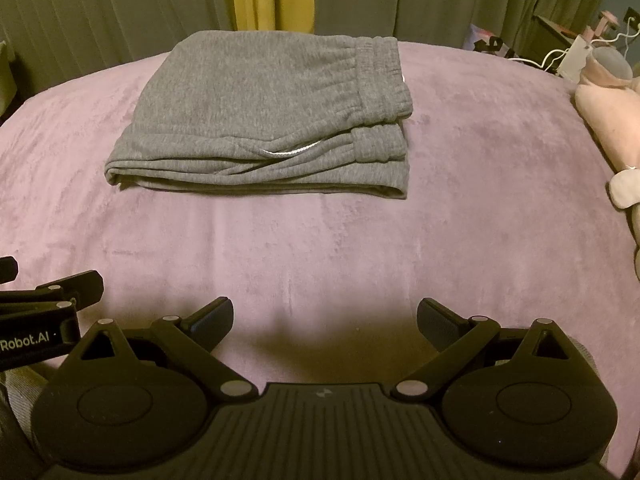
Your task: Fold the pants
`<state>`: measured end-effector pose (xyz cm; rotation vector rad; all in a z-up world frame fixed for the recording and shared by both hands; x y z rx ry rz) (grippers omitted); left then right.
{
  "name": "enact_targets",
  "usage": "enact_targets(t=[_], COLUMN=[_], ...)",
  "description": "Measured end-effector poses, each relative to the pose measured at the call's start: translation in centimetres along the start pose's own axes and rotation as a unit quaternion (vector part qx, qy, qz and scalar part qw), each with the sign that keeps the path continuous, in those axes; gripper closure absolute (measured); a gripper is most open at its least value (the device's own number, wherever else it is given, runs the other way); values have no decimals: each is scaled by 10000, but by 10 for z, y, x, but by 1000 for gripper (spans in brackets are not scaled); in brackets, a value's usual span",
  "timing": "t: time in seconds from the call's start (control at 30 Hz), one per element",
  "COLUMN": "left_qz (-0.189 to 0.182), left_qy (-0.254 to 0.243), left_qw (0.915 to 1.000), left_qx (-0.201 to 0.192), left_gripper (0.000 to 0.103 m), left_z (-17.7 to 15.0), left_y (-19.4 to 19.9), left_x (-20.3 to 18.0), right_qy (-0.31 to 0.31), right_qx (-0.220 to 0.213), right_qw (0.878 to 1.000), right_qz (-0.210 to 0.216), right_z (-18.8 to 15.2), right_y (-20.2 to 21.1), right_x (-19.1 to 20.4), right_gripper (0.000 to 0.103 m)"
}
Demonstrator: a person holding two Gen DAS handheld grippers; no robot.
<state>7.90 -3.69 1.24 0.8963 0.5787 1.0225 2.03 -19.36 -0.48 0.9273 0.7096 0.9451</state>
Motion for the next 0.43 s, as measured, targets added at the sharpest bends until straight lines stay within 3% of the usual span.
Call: enact_targets(t=[0.33,0.43], left_qz=[-159,-35], left_qy=[112,47], left_qw=[9997,9998], left_qx=[-149,-168], left_gripper=[3,3], left_z=[-1,0], left_y=[1,1], left_x=[2,0], right_qy=[-10,-14], right_qx=[2,5], right_qw=[10000,10000], right_qz=[0,20], right_z=[-1,-1], right_y=[-1,-1], right_x=[-1,-1], right_gripper=[4,4])
Point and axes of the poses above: each gripper's, at about its wrist camera, not at the fingertips, and y roughly against the way its jaws point, x to its left, z to its top, the point moved 5 cm from there along -y, roughly the way its jaws point, and after that the axes turned 7 degrees about -z, right-handed, at the moved point
